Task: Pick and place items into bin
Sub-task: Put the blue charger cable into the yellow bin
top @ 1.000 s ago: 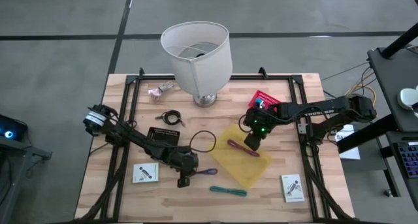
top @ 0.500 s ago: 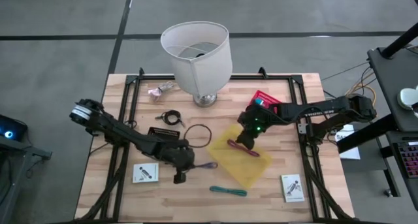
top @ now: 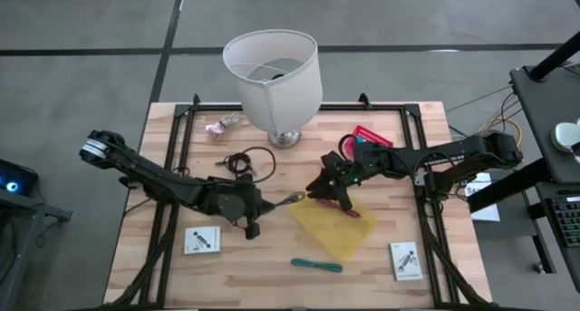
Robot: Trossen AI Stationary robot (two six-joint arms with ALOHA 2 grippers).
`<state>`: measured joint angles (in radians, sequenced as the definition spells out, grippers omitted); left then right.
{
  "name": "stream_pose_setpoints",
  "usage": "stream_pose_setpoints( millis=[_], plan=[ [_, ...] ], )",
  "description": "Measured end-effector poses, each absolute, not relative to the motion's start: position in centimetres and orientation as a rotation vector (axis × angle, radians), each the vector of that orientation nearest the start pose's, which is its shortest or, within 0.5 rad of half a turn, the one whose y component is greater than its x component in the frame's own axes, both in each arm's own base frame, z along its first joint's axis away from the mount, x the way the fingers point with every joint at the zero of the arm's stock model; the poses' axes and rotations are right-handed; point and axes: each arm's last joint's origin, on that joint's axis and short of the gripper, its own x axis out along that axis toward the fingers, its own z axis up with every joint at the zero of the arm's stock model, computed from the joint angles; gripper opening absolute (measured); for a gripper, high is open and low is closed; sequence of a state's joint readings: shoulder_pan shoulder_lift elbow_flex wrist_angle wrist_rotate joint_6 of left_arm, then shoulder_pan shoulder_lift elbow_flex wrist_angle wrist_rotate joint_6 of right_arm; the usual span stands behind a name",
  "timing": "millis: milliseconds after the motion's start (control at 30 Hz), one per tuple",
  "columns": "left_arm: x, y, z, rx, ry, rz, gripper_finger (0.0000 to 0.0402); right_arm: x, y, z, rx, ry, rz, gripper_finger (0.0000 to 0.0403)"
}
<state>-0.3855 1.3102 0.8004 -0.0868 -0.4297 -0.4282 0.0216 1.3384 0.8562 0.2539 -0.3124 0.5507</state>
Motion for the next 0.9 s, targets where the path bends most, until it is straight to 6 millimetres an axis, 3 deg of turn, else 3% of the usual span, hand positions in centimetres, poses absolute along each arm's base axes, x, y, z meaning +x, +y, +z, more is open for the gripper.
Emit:
stream_pose_setpoints(
  millis=[233, 500, 700, 900],
  plan=[
    [26.1, -9.3, 24.6, -0.196, 0.455, 0.144, 0.0006, 29.8, 1.6, 28.0, 0.464, 0.271, 0.238, 0.0197],
    [26.5, -9.4, 25.6, -0.177, 0.383, 0.132, 0.0006, 29.8, 1.6, 27.9, 0.462, 0.277, 0.232, 0.0277],
    [26.6, -9.3, 25.9, -0.187, 0.348, 0.147, 0.0006, 29.8, 1.6, 27.9, 0.491, 0.281, 0.228, 0.0286],
    [26.9, -9.1, 26.2, -0.209, 0.297, 0.162, 0.0006, 29.8, 1.6, 27.9, 0.492, 0.282, 0.222, 0.0272]
  ],
)
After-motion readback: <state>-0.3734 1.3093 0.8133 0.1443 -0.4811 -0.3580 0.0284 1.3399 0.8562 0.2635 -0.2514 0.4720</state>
